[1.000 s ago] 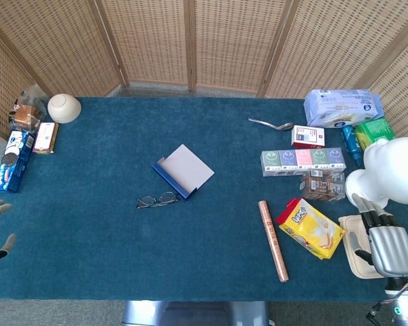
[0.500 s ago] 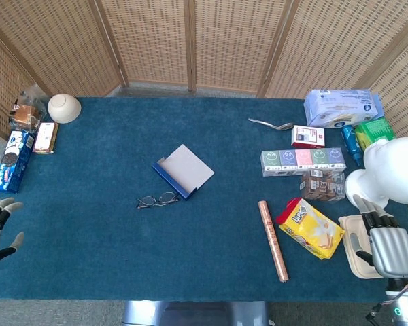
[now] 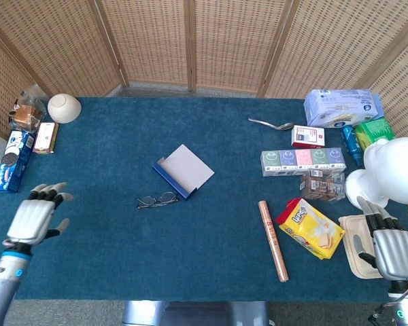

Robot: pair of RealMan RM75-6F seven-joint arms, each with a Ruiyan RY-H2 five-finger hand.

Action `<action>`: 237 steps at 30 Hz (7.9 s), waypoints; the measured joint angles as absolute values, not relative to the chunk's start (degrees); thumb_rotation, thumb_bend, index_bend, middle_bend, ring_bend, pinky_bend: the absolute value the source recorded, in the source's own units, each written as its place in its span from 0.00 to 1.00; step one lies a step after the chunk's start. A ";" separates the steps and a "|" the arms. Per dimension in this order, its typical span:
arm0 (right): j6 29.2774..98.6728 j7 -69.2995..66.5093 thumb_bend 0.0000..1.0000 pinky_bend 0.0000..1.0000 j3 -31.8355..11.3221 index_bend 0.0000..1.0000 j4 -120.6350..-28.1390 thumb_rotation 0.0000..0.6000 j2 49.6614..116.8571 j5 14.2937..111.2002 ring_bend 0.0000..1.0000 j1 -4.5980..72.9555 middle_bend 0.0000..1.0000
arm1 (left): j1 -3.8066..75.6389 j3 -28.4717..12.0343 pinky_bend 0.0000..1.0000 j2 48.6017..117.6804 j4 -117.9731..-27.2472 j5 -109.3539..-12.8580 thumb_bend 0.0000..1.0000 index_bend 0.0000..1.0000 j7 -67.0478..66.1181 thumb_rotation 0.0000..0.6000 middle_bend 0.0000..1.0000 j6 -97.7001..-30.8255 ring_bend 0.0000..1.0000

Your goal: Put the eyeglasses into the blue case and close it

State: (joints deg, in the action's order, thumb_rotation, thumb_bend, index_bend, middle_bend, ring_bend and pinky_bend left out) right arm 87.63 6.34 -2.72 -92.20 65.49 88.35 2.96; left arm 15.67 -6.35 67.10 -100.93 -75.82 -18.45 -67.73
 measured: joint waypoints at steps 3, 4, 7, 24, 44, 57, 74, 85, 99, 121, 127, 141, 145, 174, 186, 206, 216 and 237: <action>87.77 6.23 0.45 0.32 -2.68 0.01 -92.18 1.00 65.48 88.31 0.18 2.78 0.16 | 18.45 -7.23 0.13 68.46 -102.07 -72.86 0.28 0.34 -20.04 0.99 0.17 -64.33 0.17; 87.82 6.12 0.45 0.32 -2.67 0.01 -92.17 1.00 65.46 88.26 0.18 2.71 0.16 | 19.22 -7.49 0.13 68.96 -102.30 -71.89 0.28 0.34 -20.60 0.99 0.16 -63.49 0.17; 88.02 5.89 0.45 0.32 -2.60 0.01 -92.14 1.00 65.26 88.23 0.18 2.47 0.16 | 21.62 -8.25 0.14 71.14 -102.62 -68.60 0.28 0.34 -23.06 0.99 0.16 -61.57 0.16; 89.31 3.88 0.45 0.32 -2.29 0.01 -92.16 1.00 64.58 88.73 0.18 1.36 0.16 | 32.90 -11.89 0.12 85.36 -100.33 -50.81 0.27 0.31 -39.54 0.85 0.12 -61.84 0.14; 90.98 0.85 0.45 0.32 -2.09 0.01 -90.77 1.00 64.54 89.31 0.18 0.02 0.15 | 41.85 -11.73 0.10 96.71 -91.28 -40.28 0.26 0.30 -46.72 0.77 0.12 -63.14 0.12; 93.05 -1.23 0.45 0.32 -2.02 0.01 -89.11 1.00 64.59 89.19 0.18 -1.66 0.15 | 45.21 -11.96 0.11 100.27 -86.94 -36.92 0.31 0.34 -49.30 0.77 0.13 -64.04 0.13; 93.06 -2.07 0.45 0.32 -2.42 0.01 -88.77 1.00 64.61 88.74 0.18 -2.14 0.15 | 46.66 -10.95 0.11 101.41 -84.74 -36.29 0.45 0.40 -48.43 0.78 0.13 -63.35 0.13; 93.41 -4.44 0.45 0.32 -2.79 0.01 -88.58 1.00 64.68 88.82 0.17 -2.29 0.15 | 46.07 -9.22 0.10 100.59 -86.25 -38.36 0.56 0.46 -47.47 0.77 0.14 -64.34 0.13; 93.82 -4.73 0.45 0.32 -2.68 0.01 -88.09 1.00 64.97 89.25 0.17 -2.64 0.15 | 45.31 -7.78 0.10 99.86 -86.78 -38.61 0.56 0.41 -47.25 0.78 0.11 -64.49 0.11; 94.50 -4.35 0.45 0.32 -2.71 0.00 -88.02 1.00 65.08 89.69 0.17 -3.17 0.15 | 44.26 -6.77 0.10 99.51 -87.64 -42.65 0.50 0.37 -45.18 0.75 0.09 -65.17 0.09; 94.57 -4.60 0.45 0.32 -2.76 0.00 -87.82 1.00 65.14 89.72 0.17 -3.21 0.15 | 44.36 -6.58 0.11 99.83 -87.23 -43.13 0.50 0.37 -45.88 0.76 0.09 -65.34 0.09; 94.97 -5.62 0.47 0.32 -2.81 0.00 -87.38 0.99 64.97 89.83 0.16 -3.52 0.15 | 44.40 -6.48 0.12 101.38 -85.48 -44.36 0.49 0.37 -47.52 0.76 0.10 -66.29 0.09; 95.14 -5.72 0.47 0.32 -2.86 0.00 -87.35 0.99 64.92 89.84 0.16 -3.61 0.15 | 44.20 -6.53 0.12 101.37 -85.60 -45.10 0.47 0.37 -47.01 0.76 0.10 -66.36 0.08; 96.64 -7.97 0.48 0.34 -2.99 0.00 -87.44 0.94 64.41 89.94 0.15 -4.56 0.14 | 43.86 -6.89 0.14 103.64 -83.79 -46.18 0.48 0.44 -49.64 1.00 0.14 -67.23 0.07; 97.44 -9.62 0.48 0.34 -2.85 0.00 -86.83 0.93 64.60 90.29 0.15 -5.17 0.14 | 42.58 -5.96 0.15 101.73 -86.51 -46.81 0.59 0.53 -50.87 1.00 0.21 -68.65 0.09; 97.54 -9.91 0.48 0.34 -2.91 0.00 -86.47 0.93 64.79 90.72 0.15 -5.18 0.14 | 38.72 -2.92 0.16 96.18 -91.64 -52.24 0.59 0.61 -46.90 1.00 0.28 -70.48 0.12; 97.33 -9.64 0.48 0.34 -2.87 0.00 -86.36 0.93 65.26 90.83 0.14 -5.07 0.14 | 38.32 -4.62 0.16 91.71 -95.32 -55.96 0.59 0.61 -44.59 1.00 0.28 -70.94 0.13; 99.38 -6.86 0.48 0.34 -2.36 0.00 -89.46 0.92 64.07 90.26 0.14 -7.34 0.14 | 49.30 -14.65 0.13 93.67 -83.65 -54.63 0.58 0.60 -39.75 1.00 0.25 -58.37 0.12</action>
State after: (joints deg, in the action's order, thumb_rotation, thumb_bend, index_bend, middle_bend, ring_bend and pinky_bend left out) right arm 99.38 -6.86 -2.36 -89.46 64.07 90.26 -7.34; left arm 49.30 -14.65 93.67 -83.65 -54.63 -39.75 -58.37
